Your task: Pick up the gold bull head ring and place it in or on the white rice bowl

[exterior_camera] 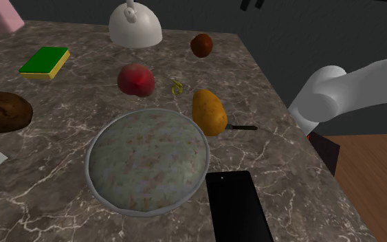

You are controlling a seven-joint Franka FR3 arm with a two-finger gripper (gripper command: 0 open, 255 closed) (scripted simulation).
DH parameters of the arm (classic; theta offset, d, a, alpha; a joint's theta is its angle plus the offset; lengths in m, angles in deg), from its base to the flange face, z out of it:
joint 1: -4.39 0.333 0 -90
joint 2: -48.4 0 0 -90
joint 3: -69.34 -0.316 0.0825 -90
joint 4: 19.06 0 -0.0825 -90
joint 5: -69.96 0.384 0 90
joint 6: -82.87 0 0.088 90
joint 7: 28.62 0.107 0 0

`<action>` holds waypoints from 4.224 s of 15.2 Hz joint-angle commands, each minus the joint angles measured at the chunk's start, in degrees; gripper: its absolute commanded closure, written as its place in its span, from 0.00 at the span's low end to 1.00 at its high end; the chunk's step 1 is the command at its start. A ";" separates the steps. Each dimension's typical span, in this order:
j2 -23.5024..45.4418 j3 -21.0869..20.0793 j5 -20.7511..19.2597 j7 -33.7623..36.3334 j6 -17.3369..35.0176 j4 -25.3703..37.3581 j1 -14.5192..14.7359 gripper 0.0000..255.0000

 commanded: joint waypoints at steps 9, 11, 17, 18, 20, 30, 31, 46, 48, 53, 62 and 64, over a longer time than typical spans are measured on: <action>2.02 -12.07 4.12 11.16 3.02 -1.77 2.70 0.00; 3.30 -15.14 5.02 13.96 3.87 -1.55 3.26 0.00; 9.00 -24.44 6.82 22.56 6.52 0.69 4.34 0.00; 10.21 -26.02 6.94 24.04 6.96 1.29 4.40 0.00; 12.85 -29.25 6.99 27.06 7.82 2.70 4.37 0.00; 26.46 -42.79 3.35 40.42 12.13 9.10 2.87 0.00; 26.48 -42.83 3.37 40.42 12.90 8.34 2.89 0.00; 26.80 -43.14 3.34 40.51 16.43 5.07 2.88 1.00; 26.67 -43.06 3.41 40.41 16.49 4.89 2.91 1.00; 26.80 -43.14 3.34 40.51 16.45 5.05 2.87 1.00; 25.94 -41.87 3.33 39.50 9.55 11.23 2.72 1.00; 25.92 -41.66 3.25 39.35 8.03 12.74 2.64 1.00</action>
